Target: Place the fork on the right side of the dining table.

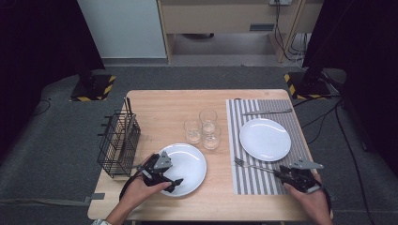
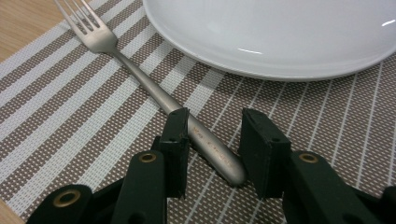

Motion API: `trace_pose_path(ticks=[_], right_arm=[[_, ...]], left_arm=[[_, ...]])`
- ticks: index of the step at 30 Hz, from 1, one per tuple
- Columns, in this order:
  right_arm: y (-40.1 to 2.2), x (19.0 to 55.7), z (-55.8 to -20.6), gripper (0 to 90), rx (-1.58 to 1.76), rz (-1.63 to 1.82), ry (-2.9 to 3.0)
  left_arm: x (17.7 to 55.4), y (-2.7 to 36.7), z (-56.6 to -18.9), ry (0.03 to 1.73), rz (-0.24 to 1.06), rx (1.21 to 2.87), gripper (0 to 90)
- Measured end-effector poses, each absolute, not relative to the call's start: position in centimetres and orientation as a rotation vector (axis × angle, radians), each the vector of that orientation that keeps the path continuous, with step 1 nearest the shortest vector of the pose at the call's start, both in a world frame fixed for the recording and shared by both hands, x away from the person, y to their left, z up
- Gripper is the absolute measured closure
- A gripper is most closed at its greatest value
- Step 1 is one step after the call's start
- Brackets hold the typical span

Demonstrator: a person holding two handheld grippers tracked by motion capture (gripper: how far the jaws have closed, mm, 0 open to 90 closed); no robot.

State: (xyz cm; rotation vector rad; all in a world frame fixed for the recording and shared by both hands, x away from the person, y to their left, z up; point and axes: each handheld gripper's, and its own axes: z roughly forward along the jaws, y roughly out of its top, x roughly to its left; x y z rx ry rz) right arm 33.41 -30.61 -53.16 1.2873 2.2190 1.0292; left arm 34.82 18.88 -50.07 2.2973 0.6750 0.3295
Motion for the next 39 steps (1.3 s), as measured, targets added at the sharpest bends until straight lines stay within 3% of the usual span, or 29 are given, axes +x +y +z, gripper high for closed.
trace_pose_path(ticks=[39], right_arm=[[-32.0,34.5,-53.4,62.4,1.428,0.996,2.068]], left_arm=[[34.8,18.6,-50.2,0.670,0.332,2.308,5.1]])
